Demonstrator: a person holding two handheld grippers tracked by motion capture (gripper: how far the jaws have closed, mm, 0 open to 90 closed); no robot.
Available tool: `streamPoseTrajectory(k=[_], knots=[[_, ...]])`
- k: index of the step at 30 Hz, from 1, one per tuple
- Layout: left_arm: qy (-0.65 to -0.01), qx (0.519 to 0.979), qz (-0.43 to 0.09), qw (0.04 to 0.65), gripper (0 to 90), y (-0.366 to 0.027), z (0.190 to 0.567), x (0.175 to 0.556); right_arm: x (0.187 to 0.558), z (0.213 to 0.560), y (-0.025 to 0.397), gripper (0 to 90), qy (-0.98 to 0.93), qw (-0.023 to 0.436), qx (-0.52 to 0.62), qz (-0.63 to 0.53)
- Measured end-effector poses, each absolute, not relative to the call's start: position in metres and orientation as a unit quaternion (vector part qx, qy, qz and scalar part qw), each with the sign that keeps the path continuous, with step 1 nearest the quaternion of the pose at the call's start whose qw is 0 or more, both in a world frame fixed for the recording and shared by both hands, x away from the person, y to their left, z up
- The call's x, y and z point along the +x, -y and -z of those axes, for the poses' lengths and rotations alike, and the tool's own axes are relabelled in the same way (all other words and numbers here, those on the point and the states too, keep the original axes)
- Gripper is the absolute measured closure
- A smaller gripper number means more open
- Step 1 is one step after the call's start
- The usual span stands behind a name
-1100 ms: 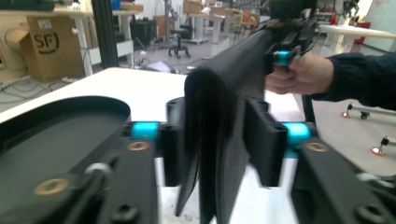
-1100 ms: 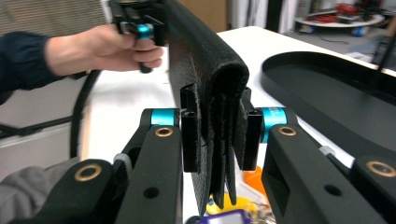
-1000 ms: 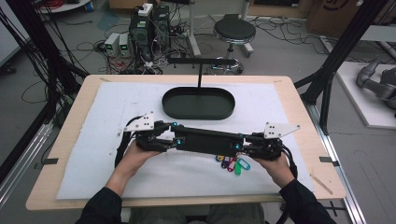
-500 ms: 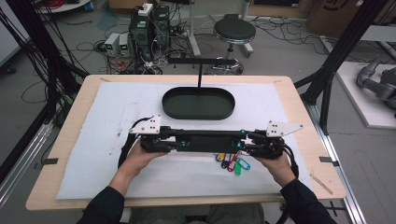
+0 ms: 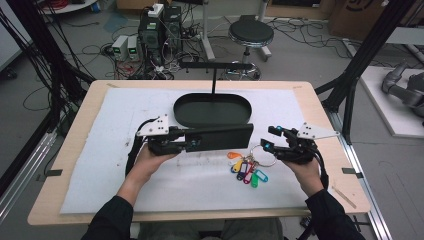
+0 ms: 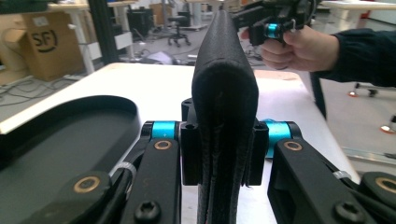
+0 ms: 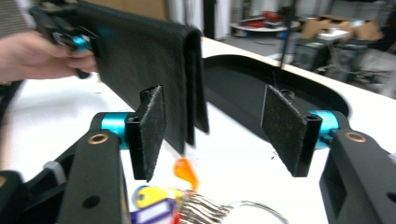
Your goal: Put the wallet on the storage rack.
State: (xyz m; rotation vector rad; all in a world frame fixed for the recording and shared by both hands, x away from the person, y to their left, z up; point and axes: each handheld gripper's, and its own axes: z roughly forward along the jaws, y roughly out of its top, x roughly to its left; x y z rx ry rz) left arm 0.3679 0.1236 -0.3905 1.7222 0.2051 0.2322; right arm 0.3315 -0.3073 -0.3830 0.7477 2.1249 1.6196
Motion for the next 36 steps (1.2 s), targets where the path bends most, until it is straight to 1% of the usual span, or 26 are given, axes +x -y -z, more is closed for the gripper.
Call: streamPoseTrajectory(k=[9, 12, 18, 19, 27, 29, 36], knots=[[-0.123, 0.745, -0.141, 0.64, 74.1, -0.128, 0.388, 0.383, 0.333, 0.383, 0.324, 37.7, -0.732, 0.228, 0.313, -0.561], [-0.134, 0.744, -0.149, 0.638, 74.0, -0.129, 0.387, 0.388, 0.333, 0.384, 0.328, 37.7, -0.725, 0.235, 0.326, -0.56], [-0.151, 0.741, -0.158, 0.635, 74.0, -0.129, 0.385, 0.401, 0.335, 0.386, 0.333, 37.2, -0.719, 0.244, 0.348, -0.549], [-0.15, 0.741, -0.167, 0.633, 74.0, -0.128, 0.384, 0.402, 0.335, 0.386, 0.333, 37.2, -0.719, 0.247, 0.352, -0.546], [-0.156, 0.747, -0.171, 0.624, 74.0, -0.123, 0.379, 0.418, 0.336, 0.388, 0.336, 36.8, -0.714, 0.251, 0.364, -0.543], [-0.158, 0.743, -0.18, 0.625, 74.0, -0.123, 0.38, 0.421, 0.337, 0.389, 0.337, 36.8, -0.714, 0.252, 0.363, -0.543], [-0.177, 0.745, -0.178, 0.618, 74.0, -0.124, 0.392, 0.433, 0.337, 0.39, 0.339, 36.4, -0.711, 0.252, 0.37, -0.542]])
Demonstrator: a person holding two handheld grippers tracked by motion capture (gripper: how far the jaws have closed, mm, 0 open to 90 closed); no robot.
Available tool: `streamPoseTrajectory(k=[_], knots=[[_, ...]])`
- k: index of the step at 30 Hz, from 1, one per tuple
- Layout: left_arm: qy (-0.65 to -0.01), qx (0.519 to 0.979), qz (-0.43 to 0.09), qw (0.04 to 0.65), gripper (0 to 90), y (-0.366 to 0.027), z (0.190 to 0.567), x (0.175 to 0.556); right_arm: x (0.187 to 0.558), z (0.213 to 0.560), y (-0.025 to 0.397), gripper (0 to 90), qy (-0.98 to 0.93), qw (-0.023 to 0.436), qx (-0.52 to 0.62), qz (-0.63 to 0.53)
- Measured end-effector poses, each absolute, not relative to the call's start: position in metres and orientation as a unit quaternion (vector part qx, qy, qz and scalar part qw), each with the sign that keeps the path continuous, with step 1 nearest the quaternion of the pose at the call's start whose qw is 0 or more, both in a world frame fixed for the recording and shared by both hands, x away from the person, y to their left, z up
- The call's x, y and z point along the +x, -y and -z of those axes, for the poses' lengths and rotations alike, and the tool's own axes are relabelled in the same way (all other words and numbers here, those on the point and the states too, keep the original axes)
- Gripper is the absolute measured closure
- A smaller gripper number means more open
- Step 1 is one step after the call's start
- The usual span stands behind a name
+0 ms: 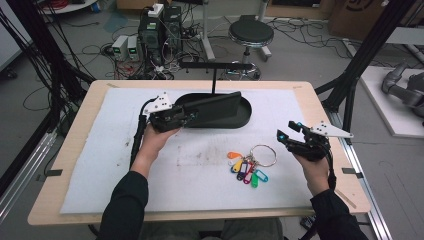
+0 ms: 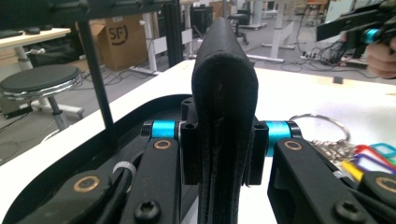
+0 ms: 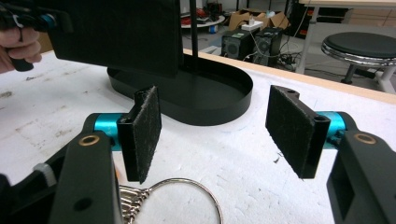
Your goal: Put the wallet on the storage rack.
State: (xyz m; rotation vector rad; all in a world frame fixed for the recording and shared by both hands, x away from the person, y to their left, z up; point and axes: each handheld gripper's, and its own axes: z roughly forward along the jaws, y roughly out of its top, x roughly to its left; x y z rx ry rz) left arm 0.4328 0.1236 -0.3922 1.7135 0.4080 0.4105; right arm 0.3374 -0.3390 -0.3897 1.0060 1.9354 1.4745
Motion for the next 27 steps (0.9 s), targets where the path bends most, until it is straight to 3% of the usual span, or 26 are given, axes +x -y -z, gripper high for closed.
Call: streamPoseTrajectory(k=[27], knots=[[-0.213, 0.735, -0.196, 0.614, 74.0, -0.104, 0.413, 0.484, 0.338, 0.393, 0.342, 36.4, -0.708, 0.251, 0.375, -0.543]])
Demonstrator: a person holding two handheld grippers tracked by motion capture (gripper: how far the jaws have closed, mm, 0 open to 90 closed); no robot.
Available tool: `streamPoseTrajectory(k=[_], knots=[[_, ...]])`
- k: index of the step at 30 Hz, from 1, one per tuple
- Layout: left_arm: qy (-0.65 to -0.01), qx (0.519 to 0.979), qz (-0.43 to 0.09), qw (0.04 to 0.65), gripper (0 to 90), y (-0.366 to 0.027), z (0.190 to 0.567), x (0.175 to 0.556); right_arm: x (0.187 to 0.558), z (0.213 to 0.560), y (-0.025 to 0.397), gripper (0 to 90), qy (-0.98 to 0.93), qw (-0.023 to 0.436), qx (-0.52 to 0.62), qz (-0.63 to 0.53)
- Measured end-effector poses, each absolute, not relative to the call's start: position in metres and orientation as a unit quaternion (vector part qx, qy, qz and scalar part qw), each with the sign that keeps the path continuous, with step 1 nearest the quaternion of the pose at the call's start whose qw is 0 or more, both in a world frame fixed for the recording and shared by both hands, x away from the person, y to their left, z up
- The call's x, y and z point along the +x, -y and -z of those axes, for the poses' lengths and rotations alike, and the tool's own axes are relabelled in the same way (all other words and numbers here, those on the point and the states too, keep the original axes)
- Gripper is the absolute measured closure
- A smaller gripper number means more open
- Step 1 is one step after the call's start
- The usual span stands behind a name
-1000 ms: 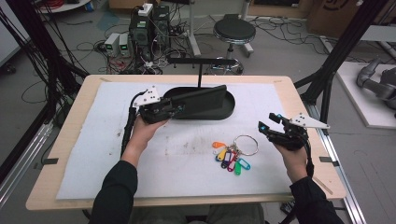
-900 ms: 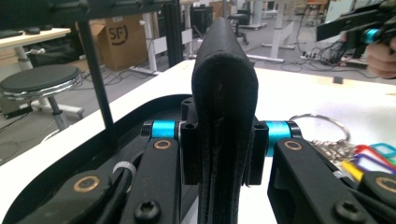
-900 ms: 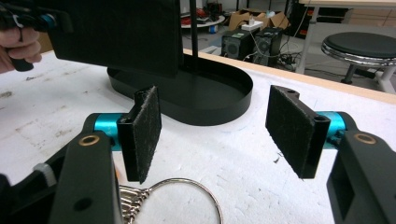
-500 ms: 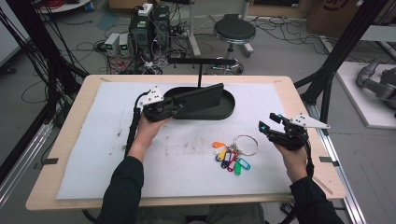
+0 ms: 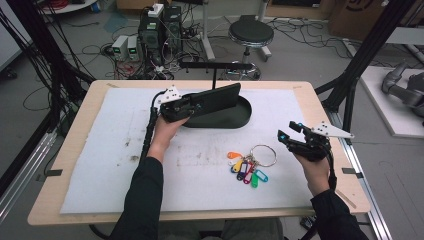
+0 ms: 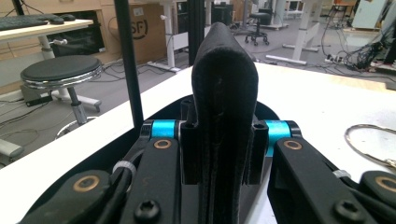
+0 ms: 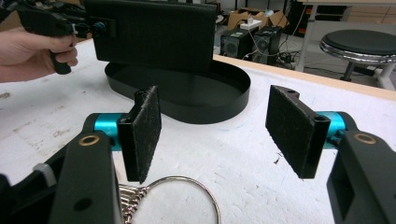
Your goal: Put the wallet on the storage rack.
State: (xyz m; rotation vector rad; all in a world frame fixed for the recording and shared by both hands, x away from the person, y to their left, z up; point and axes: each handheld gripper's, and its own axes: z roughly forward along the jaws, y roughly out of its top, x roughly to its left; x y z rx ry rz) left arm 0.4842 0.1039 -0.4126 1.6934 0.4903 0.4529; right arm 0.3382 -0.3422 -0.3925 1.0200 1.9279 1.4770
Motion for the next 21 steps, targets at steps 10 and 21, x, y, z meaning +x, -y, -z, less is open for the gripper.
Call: streamPoseTrajectory(k=[10, 21], knots=[[-0.222, 0.736, -0.197, 0.608, 74.0, -0.098, 0.433, 0.495, 0.338, 0.393, 0.341, 36.4, -0.711, 0.25, 0.374, -0.541], [-0.248, 0.753, -0.202, 0.574, 69.7, -0.099, 0.44, 0.497, 0.338, 0.394, 0.341, 36.9, -0.713, 0.253, 0.372, -0.537]])
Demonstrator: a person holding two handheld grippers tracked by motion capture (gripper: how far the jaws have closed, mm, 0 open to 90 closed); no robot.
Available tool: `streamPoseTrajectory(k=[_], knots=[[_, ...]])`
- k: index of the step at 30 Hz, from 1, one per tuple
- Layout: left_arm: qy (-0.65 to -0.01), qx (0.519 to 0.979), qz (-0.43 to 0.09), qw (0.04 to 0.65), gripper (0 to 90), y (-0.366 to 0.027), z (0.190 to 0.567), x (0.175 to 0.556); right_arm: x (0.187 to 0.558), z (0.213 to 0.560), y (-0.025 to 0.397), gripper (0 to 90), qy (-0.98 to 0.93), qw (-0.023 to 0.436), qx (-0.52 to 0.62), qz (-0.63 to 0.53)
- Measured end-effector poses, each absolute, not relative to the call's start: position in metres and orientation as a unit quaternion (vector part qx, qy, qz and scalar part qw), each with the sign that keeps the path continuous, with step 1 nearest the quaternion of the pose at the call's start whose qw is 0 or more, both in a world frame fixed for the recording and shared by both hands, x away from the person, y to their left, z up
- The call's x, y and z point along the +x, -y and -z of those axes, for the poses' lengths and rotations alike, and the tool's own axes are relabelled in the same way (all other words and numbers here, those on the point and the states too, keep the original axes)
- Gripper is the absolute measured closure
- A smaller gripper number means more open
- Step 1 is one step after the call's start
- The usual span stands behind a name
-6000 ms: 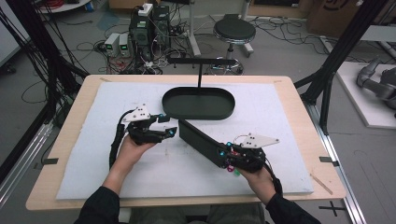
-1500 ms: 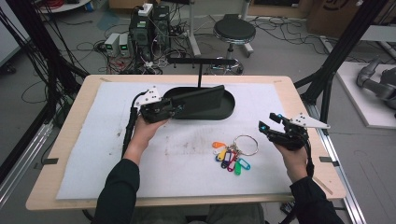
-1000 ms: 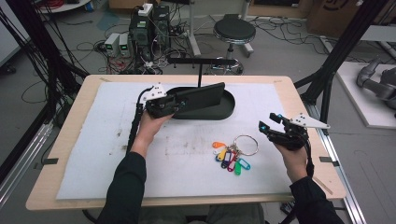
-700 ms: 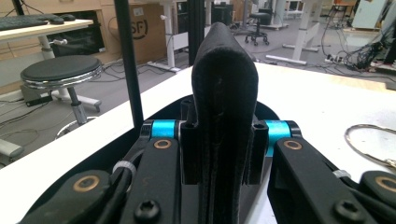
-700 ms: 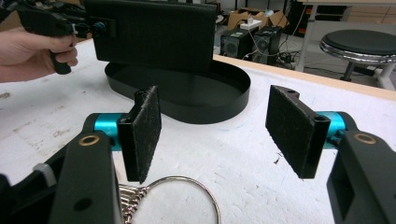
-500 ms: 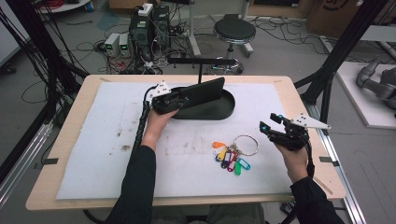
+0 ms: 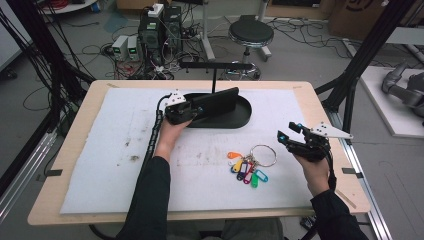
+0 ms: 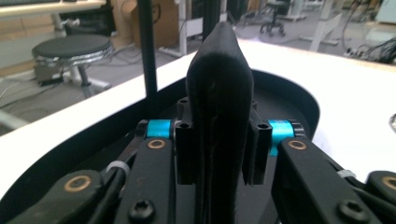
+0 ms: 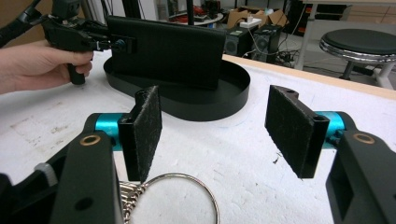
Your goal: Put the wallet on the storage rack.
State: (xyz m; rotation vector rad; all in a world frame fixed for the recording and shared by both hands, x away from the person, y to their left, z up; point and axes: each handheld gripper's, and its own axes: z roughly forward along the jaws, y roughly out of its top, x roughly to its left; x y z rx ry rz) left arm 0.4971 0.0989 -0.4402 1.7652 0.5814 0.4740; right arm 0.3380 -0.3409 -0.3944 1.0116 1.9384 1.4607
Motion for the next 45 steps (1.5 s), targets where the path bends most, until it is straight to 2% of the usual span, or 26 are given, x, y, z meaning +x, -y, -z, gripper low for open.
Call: streamPoseTrajectory(k=[6, 9, 15, 19, 24, 32, 35, 37, 45], knots=[[-0.248, 0.771, -0.204, 0.55, 69.0, -0.1, 0.441, 0.496, 0.337, 0.394, 0.34, 37.0, -0.714, 0.253, 0.373, -0.536], [-0.247, 0.774, -0.213, 0.543, 65.3, -0.098, 0.439, 0.494, 0.337, 0.394, 0.34, 36.9, -0.714, 0.253, 0.374, -0.536], [-0.256, 0.78, -0.232, 0.521, 41.7, -0.093, 0.431, 0.489, 0.338, 0.395, 0.34, 36.9, -0.715, 0.253, 0.373, -0.535], [-0.262, 0.784, -0.247, 0.506, 34.9, -0.093, 0.427, 0.485, 0.338, 0.395, 0.339, 37.0, -0.715, 0.253, 0.373, -0.534], [-0.28, 0.781, -0.295, 0.475, 33.5, -0.101, 0.422, 0.474, 0.337, 0.395, 0.34, 36.9, -0.714, 0.254, 0.373, -0.535], [-0.301, 0.756, -0.297, 0.5, 32.8, -0.125, 0.416, 0.454, 0.337, 0.395, 0.341, 36.9, -0.713, 0.255, 0.374, -0.535], [-0.31, 0.755, -0.277, 0.506, 31.7, -0.131, 0.409, 0.446, 0.338, 0.395, 0.34, 36.9, -0.714, 0.255, 0.373, -0.535], [-0.308, 0.745, -0.288, 0.516, 30.1, -0.133, 0.405, 0.436, 0.338, 0.395, 0.34, 36.9, -0.715, 0.256, 0.371, -0.534], [-0.304, 0.725, -0.276, 0.553, 30.1, -0.147, 0.393, 0.391, 0.338, 0.395, 0.341, 36.4, -0.714, 0.254, 0.377, -0.533]])
